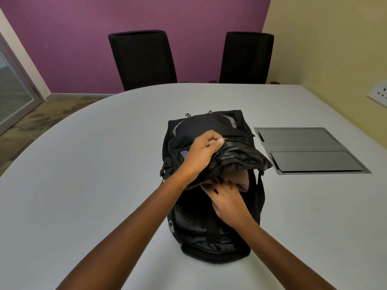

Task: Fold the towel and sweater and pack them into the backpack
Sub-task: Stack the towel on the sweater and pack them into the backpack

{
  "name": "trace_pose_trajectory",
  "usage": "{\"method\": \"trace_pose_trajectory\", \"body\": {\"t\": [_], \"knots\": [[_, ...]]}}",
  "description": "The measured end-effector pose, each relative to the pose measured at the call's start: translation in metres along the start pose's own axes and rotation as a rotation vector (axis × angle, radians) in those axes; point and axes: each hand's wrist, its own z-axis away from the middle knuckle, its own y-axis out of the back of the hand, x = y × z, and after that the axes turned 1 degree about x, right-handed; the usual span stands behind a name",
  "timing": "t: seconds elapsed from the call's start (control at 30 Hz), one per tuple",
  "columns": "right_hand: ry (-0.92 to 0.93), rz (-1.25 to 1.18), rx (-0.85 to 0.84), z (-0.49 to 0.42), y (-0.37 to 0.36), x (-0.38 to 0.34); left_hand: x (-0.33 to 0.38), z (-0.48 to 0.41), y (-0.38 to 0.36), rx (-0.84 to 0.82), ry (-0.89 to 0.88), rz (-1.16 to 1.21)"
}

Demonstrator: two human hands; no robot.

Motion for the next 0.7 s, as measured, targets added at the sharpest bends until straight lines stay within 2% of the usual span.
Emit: {"method": "trace_pose_trajectory", "body": {"t": [0.07,0.2,0.3,0.37,0.53,0.6,0.7], "knots": [[0.080,-0.079,0.103,0.022,0.020,-0.009,-0.009,0.003,-0.002,-0.015,0.062,-0.025],[0.218,-0.159,0.337,0.041,0.064,-0.016,-0.032,0.022,-0.010,-0.145,0.178,-0.074],[0.188,-0.181,0.481,0.032,0.093,-0.018,-0.054,0.048,-0.018,-0.247,0.202,-0.115],[0.130,-0.180,0.485,0.021,0.097,-0.017,-0.071,0.066,-0.021,-0.257,0.162,-0.255],[-0.065,-0.236,0.234,-0.012,0.064,-0.010,-0.102,0.100,-0.016,-0.344,0.228,-0.393],[-0.158,-0.175,0.044,-0.023,0.049,-0.012,-0.109,0.103,-0.005,-0.287,0.238,-0.449],[-0.275,-0.083,-0.338,-0.036,0.033,-0.015,-0.115,0.106,0.021,-0.081,0.177,-0.526]]}}
